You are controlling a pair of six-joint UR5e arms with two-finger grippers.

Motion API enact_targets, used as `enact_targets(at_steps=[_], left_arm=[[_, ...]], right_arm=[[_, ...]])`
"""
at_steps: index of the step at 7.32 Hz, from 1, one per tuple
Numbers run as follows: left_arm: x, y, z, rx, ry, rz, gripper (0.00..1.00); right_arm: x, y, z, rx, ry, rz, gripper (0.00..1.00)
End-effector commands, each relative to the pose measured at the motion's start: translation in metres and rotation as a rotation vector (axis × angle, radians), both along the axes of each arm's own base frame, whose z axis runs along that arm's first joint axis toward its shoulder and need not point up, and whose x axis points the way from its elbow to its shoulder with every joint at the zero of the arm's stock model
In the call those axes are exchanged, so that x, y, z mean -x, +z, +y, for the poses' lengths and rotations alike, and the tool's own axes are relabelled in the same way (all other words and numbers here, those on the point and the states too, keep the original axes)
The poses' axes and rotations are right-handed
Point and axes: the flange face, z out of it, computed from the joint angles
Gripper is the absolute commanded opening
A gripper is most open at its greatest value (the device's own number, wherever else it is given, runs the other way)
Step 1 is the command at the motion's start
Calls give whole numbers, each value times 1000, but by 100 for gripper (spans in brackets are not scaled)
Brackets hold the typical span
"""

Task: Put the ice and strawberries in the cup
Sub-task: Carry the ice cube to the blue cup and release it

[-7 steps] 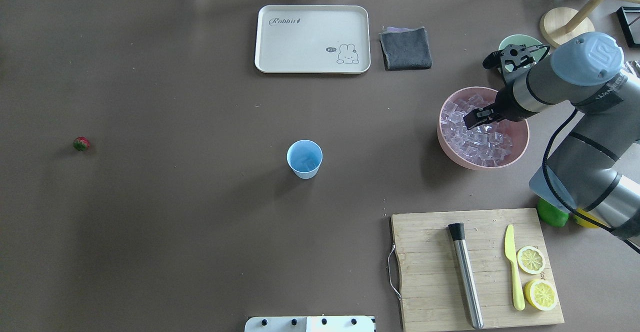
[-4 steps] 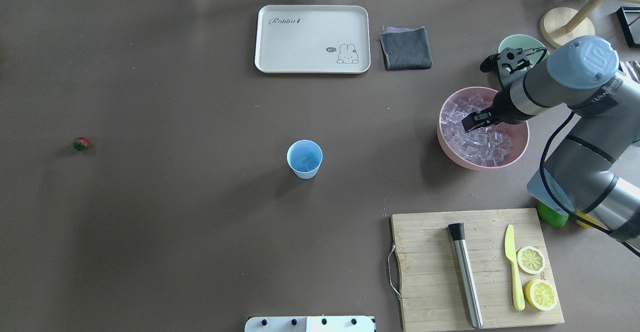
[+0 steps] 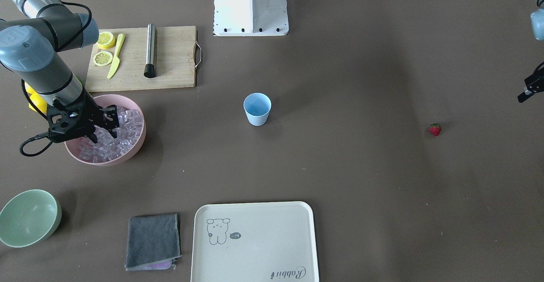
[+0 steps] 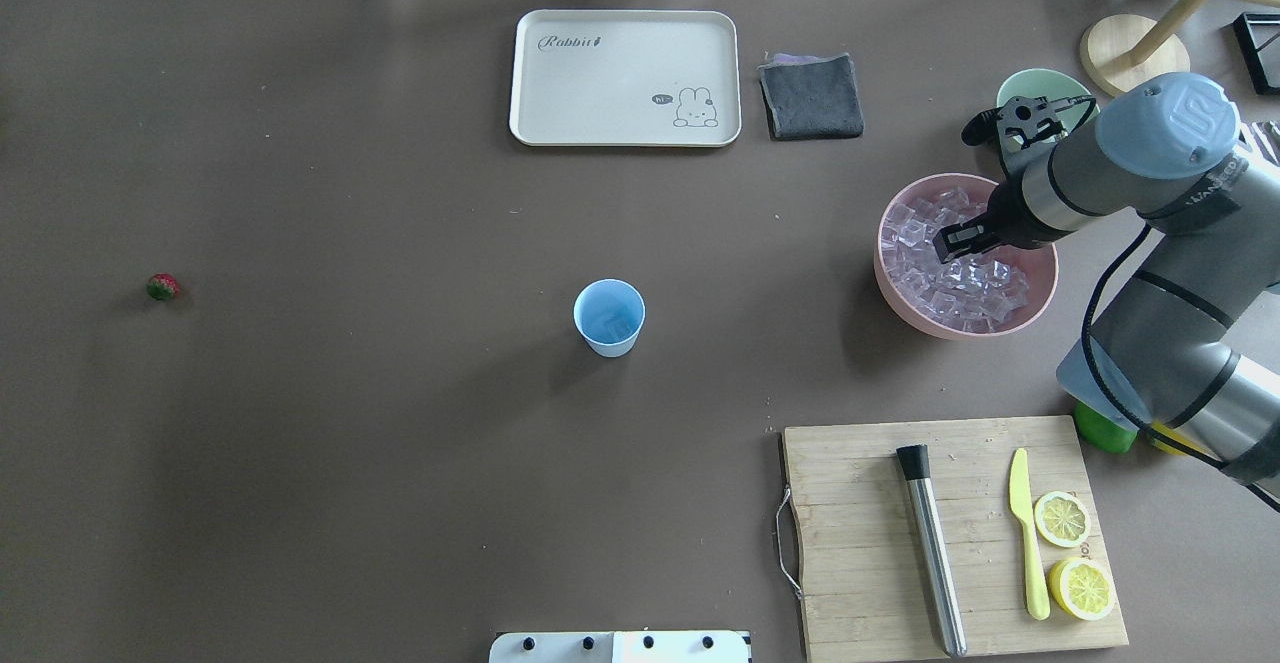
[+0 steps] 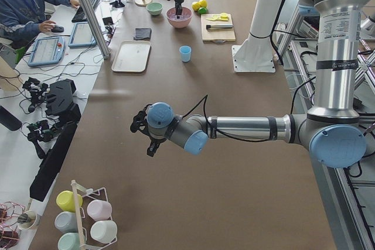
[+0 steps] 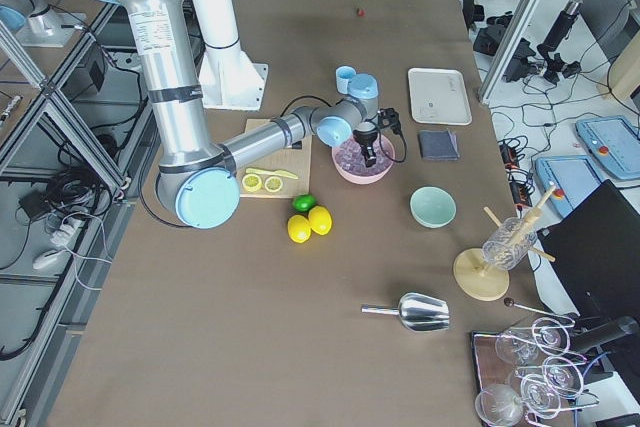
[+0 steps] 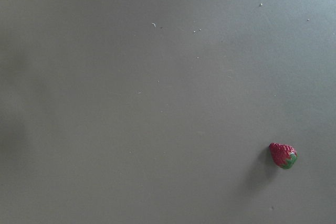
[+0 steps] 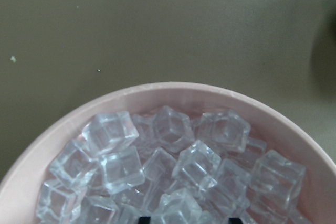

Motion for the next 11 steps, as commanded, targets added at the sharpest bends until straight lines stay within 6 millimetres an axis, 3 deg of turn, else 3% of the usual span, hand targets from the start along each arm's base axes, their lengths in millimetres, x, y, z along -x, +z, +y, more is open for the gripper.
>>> enact_targets(at_steps=[1, 2, 6, 7, 8, 10, 11], left_arm=[[0, -1, 0, 0, -1, 1, 98], [0, -1, 0, -1, -1, -1, 98], [0, -1, 0, 0, -1, 1, 98], [0, -1, 0, 0, -1, 1, 98], [-3, -1, 0, 0, 5, -1, 98], [-8, -1, 0, 2, 14, 1, 98], [-9, -1, 0, 2, 15, 1, 98]], right_arm=[[3, -2, 3, -2, -9, -5, 12], [2, -8, 4, -12, -8, -12, 0], [-12, -37, 8, -24, -9, -51, 0], [-14, -62, 11, 32, 6, -47, 0], [-4, -107, 2, 127, 106, -89, 0], [43, -164, 13, 261, 231, -166, 0], [77, -196, 25, 283, 283, -169, 0]])
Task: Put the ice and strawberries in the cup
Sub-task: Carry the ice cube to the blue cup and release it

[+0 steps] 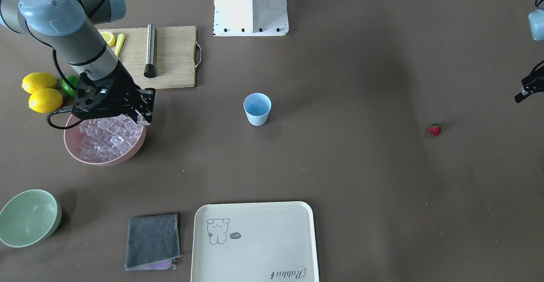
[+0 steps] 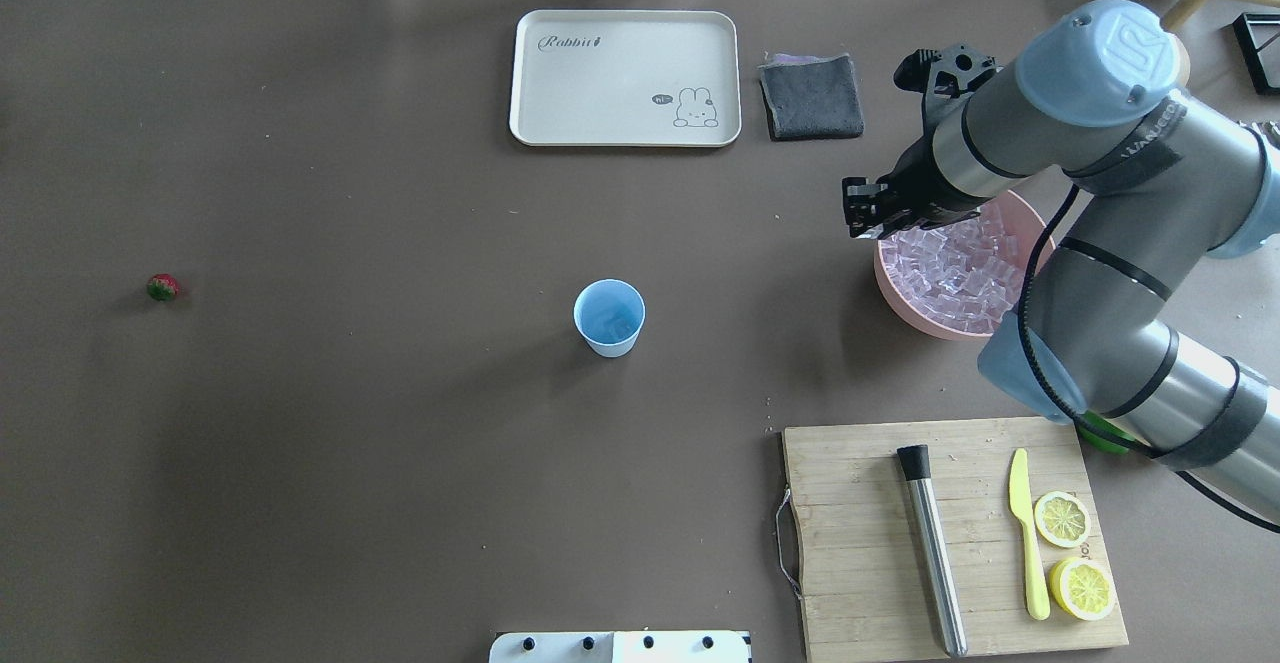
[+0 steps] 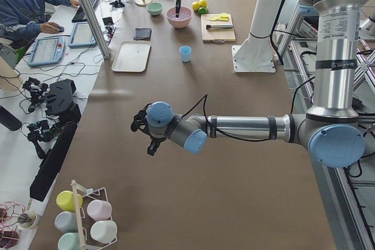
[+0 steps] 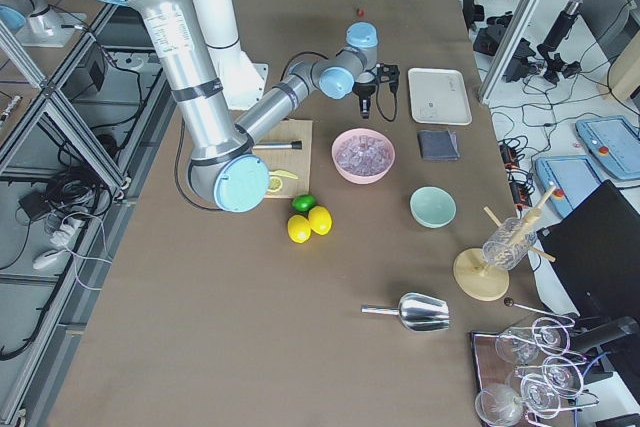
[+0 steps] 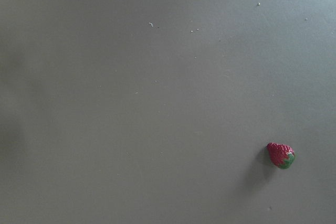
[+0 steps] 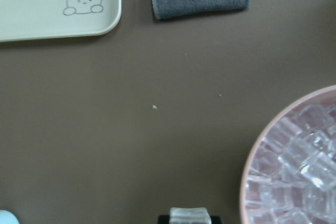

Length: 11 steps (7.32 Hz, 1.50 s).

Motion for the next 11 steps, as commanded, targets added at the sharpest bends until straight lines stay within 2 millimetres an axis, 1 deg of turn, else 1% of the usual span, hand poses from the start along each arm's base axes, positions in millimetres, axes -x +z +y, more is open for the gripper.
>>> enact_targets(at_steps=[1, 2, 3, 4, 5, 6, 7, 8, 9, 10, 11], left_arm=[[-2, 0, 0, 0, 3, 0, 98], [-4, 1, 0, 1, 7, -1, 98], [-5, 1, 0, 1, 11, 0, 98], [-5, 1, 0, 1, 11, 0, 98], [-5, 1, 0, 1, 11, 0, 98], [-7, 2, 0, 4, 14, -1, 98], [-8, 2, 0, 4, 17, -1, 98], [-8, 2, 1, 4, 17, -1, 98], [-8, 1, 1, 3, 17, 0, 98], [-8, 1, 1, 3, 17, 0, 98], [-9, 1, 1, 3, 18, 0, 98]], right_arm=[[62, -79, 21, 71, 57, 20, 0], [93, -118, 27, 84, 48, 59, 0], [131, -145, 29, 100, 93, 65, 0], [156, -162, 35, 101, 123, 70, 0], [174, -169, 45, 101, 141, 75, 0], [188, -173, 53, 92, 149, 83, 0], [192, -172, 56, 88, 144, 81, 6], [197, -167, 63, 84, 135, 74, 99], [196, -168, 64, 77, 138, 73, 100], [191, -166, 67, 78, 133, 67, 100], [168, -140, 71, 73, 132, 79, 100]])
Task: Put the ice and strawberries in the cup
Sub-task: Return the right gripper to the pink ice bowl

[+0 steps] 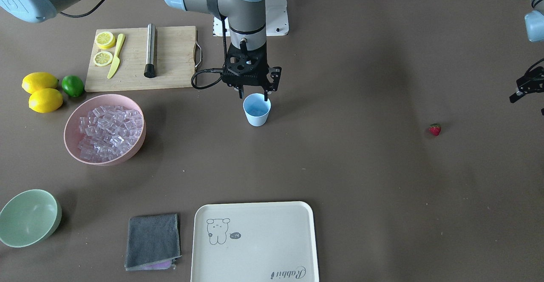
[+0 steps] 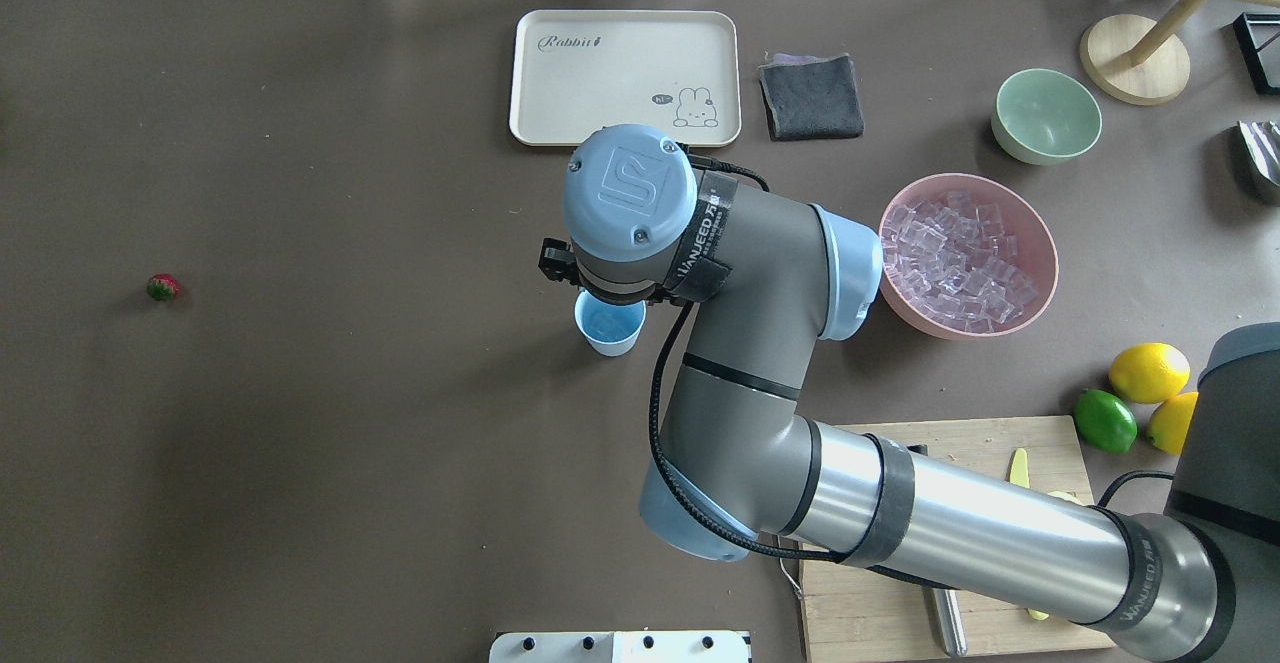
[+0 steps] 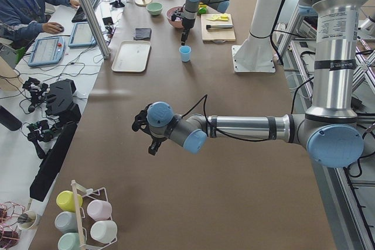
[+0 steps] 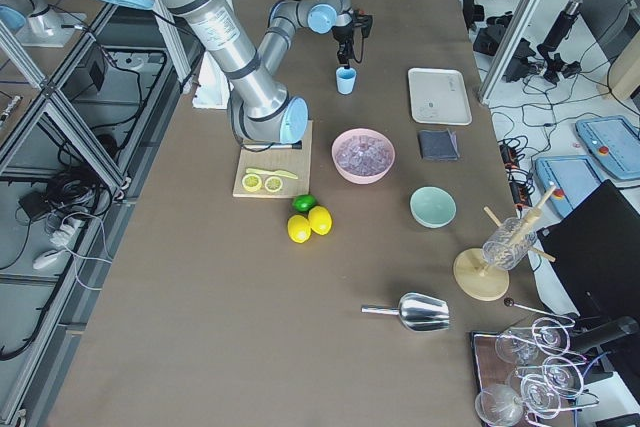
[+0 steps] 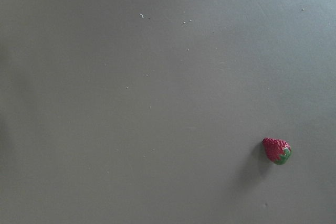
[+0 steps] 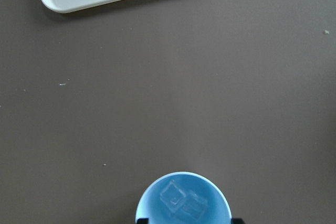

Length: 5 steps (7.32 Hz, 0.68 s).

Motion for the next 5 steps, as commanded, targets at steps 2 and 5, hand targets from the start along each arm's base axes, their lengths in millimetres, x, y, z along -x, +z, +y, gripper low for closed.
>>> enact_targets(at_steps=[2, 5], left_arm=[[-1, 0, 0, 0, 3, 0, 98], [-1, -2, 0, -5, 3, 1, 98]], right_arm=[[-76, 65, -18, -93, -57, 69, 100], [-165, 138, -85, -153, -230, 137, 100]])
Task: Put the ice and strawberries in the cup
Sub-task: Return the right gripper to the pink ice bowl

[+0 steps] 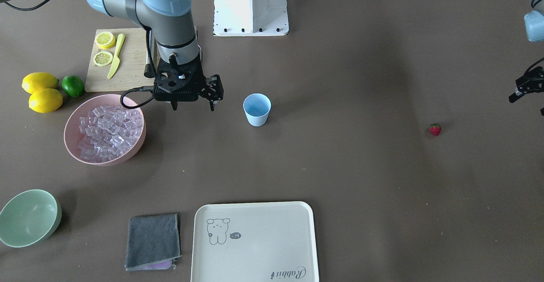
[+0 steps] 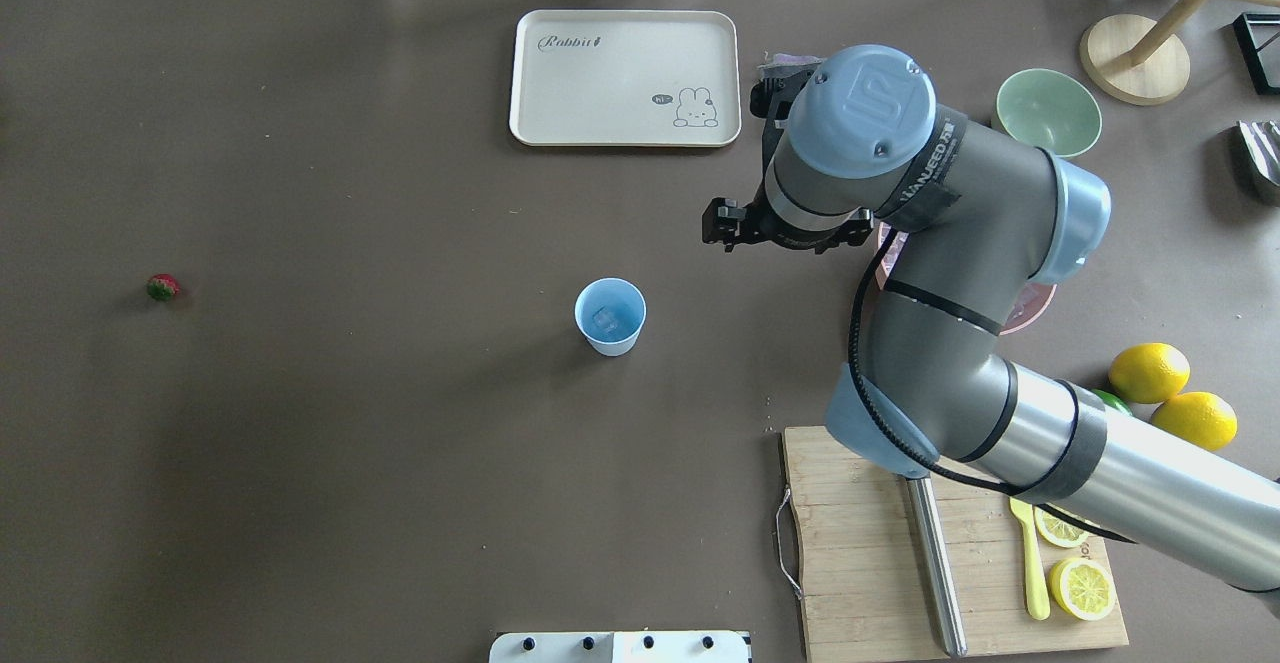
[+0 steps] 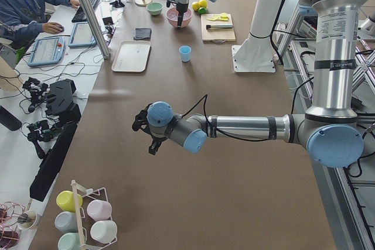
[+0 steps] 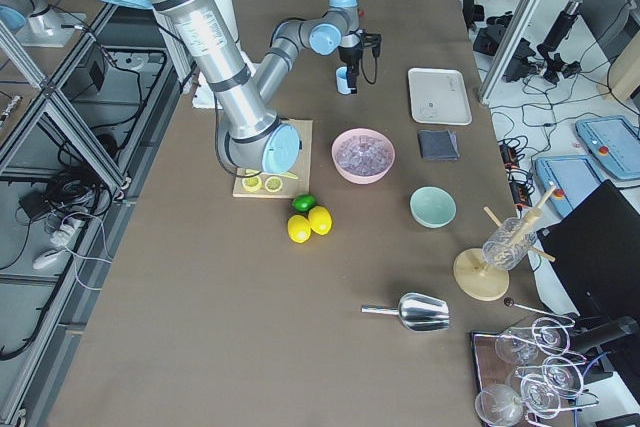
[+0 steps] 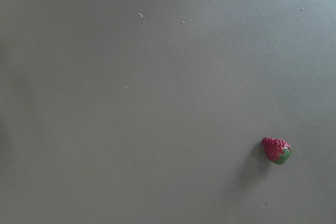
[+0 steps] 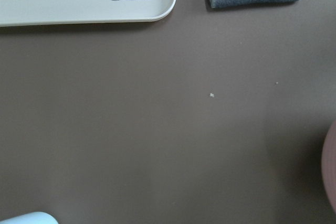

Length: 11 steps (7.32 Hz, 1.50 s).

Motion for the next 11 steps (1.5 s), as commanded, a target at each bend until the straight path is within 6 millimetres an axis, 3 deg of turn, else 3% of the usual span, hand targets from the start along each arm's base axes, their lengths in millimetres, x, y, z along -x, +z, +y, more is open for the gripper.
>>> enact_targets(at_steps=[1, 3, 4, 5, 8, 9, 11], left_arm=[[0, -1, 0, -4, 1, 0, 98], [0, -1, 0, -13, 0, 2, 98], [0, -1, 0, -13, -1, 1, 98], [0, -1, 0, -16, -1, 2, 98], [-1, -3, 0, -3, -10, 7, 98], [-11, -6, 0, -6, -18, 24, 98], [-20, -9, 3, -12, -30, 45, 98]], right_arm=[[-61, 60, -38, -50, -99, 17, 100], [-91, 131, -60, -129, -144, -76, 100], [-101, 155, -73, -146, -172, -92, 100], [-106, 171, -72, -170, -207, -86, 100], [-115, 187, -60, -186, -205, -100, 98], [-115, 187, -54, -185, -209, -102, 98], [-105, 185, -49, -174, -212, -109, 91]])
